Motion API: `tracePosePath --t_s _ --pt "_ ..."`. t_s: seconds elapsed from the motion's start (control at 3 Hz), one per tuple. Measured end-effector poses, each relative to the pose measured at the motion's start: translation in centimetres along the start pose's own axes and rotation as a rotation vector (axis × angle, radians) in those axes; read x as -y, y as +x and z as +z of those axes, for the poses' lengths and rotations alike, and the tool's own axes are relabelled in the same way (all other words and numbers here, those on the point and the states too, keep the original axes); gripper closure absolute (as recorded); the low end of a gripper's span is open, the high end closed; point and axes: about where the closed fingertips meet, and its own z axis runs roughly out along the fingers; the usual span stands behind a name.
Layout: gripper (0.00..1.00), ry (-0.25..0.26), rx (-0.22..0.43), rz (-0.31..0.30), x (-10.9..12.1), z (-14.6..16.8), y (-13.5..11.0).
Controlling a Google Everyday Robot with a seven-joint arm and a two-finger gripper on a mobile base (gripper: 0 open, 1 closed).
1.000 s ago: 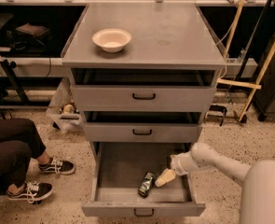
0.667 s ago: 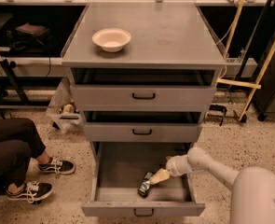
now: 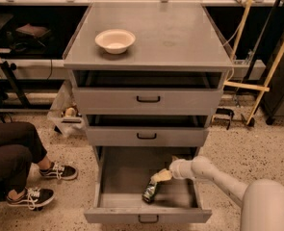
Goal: Pick green can from bottom drawer and place on counter
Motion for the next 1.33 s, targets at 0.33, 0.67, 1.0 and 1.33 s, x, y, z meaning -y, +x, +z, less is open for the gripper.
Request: tracePosePath --t_s 0.33,0.67,1.0,1.33 --pt "0.00 -0.020 -0.003 -0.008 -1.8 1.7 2.0" --pt "0.00 -0.043 0.073 -0.041 -5.2 5.1 4.4" --pt "0.00 -0.046 0.075 -0.043 -5.4 5.2 4.4" --pt "0.00 -0.075 0.046 -0.053 -6.5 6.1 5.4"
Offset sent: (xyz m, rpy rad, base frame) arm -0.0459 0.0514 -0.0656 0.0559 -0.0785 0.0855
